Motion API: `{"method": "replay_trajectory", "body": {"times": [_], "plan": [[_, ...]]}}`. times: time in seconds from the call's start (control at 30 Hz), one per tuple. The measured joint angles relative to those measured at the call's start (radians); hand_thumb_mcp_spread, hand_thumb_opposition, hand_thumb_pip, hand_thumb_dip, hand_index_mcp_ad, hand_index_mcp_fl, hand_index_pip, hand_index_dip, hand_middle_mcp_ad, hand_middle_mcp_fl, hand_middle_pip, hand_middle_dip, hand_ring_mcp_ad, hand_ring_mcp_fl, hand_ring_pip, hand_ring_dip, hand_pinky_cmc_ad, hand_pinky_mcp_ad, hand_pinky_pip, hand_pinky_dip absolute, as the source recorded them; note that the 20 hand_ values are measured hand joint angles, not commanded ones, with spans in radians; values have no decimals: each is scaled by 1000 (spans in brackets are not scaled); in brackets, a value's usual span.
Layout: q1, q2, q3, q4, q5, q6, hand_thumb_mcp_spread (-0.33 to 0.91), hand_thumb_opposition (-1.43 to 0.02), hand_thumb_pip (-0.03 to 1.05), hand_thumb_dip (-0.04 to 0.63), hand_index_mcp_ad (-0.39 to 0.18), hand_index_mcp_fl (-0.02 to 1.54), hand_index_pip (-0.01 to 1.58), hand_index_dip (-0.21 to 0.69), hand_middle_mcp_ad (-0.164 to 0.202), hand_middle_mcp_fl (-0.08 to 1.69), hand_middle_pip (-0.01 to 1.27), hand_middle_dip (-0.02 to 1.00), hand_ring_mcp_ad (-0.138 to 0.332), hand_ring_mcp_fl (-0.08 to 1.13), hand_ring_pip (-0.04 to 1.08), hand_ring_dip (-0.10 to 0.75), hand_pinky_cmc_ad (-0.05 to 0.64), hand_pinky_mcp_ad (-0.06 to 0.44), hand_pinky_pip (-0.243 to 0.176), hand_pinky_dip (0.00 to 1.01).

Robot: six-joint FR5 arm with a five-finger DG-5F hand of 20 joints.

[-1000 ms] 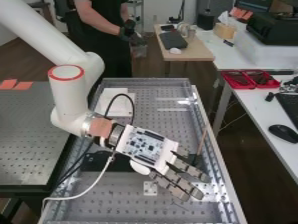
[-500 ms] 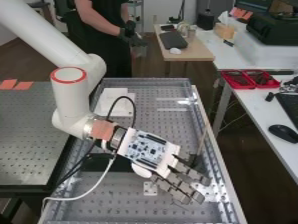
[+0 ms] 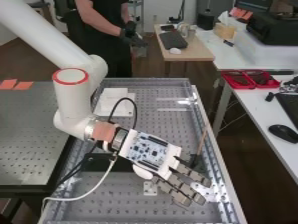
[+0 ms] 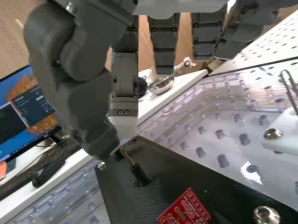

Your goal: Grab the drill bit and place it in the clear container

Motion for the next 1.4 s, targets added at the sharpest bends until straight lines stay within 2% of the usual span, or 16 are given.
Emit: {"method": "replay_trajectory", "body": {"times": [0.63,1.07,1.33,1.4], "plan": [[5,-3,-5,19,6,14,494,-962,565,283,-79,538,1475,113,108,138,141,124,229,16,75,-12,182,173,-91,178],[6,5,-14,38,10,21,506,-984,562,283,-87,621,1344,110,110,180,141,124,223,31,87,-12,206,169,-93,178],[6,5,-15,32,5,25,508,-1012,569,286,-106,571,1316,106,105,176,145,124,215,33,87,-12,208,169,-89,178],[6,5,-15,30,9,27,506,-1012,607,283,-103,552,1283,94,99,176,141,124,215,30,87,-12,208,169,-89,178]]}}
